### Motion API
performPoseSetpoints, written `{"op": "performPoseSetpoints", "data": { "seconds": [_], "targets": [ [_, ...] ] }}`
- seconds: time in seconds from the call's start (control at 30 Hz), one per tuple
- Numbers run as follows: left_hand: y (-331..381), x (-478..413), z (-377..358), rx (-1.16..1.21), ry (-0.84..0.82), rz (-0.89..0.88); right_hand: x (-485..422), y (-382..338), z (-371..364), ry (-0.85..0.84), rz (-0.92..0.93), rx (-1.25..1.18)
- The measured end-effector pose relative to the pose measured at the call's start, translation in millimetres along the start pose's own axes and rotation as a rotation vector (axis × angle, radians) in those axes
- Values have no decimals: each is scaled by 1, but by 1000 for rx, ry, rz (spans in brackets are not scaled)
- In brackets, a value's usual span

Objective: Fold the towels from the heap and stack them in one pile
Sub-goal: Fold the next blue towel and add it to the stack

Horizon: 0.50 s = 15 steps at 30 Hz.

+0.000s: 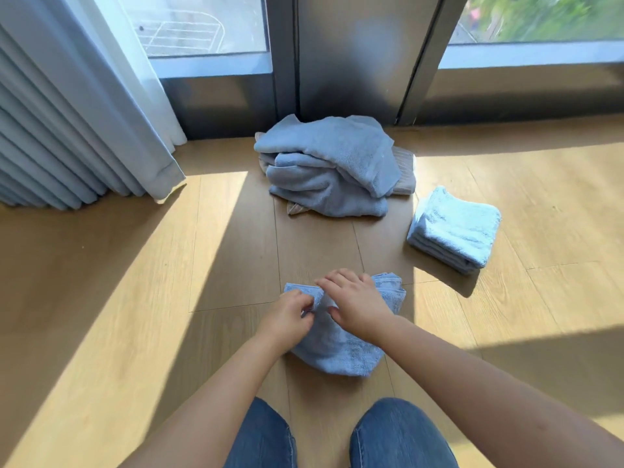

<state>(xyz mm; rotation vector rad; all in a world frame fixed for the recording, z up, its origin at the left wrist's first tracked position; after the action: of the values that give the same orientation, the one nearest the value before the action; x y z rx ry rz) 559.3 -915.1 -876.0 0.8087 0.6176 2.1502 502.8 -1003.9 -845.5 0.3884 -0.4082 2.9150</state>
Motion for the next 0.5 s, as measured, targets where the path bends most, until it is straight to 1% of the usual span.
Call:
{"op": "performPoseSetpoints", "data": {
  "seconds": [0.07,0.13,0.2,0.3,0.4,0.47,0.5],
  "targets": [
    [5,5,4,4,10,-32,2,-6,6,18,11,19],
    [6,9,9,4,41,-32,4,-8,19,178,35,17],
    [7,9,11,8,63,-46,7,-7,26,253,22,55],
    [6,2,7,15,43,-21,8,-8,29,293,46,87],
    [1,-3,-3,82,-57,15,5,0,38,338,78,-18],
    [-4,-7,-8,143,-91,55,7,8,53,368,76,-191],
    [-7,-10,-9,121,-105,98,9,13,64,386,52,-260]
  ]
}}
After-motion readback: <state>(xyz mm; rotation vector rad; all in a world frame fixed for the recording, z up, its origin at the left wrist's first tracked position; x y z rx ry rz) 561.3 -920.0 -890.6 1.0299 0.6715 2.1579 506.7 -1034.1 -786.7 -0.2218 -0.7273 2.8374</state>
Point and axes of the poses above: each hand's wrist, its own x-axis away from the middle knuckle, its own z-axis out of the back of the hand, y = z × x, the point moved 6 cm from there along -x, towards the middle knuckle, and after that the axes turned 3 degrees about -y, right-handed, at the moved point
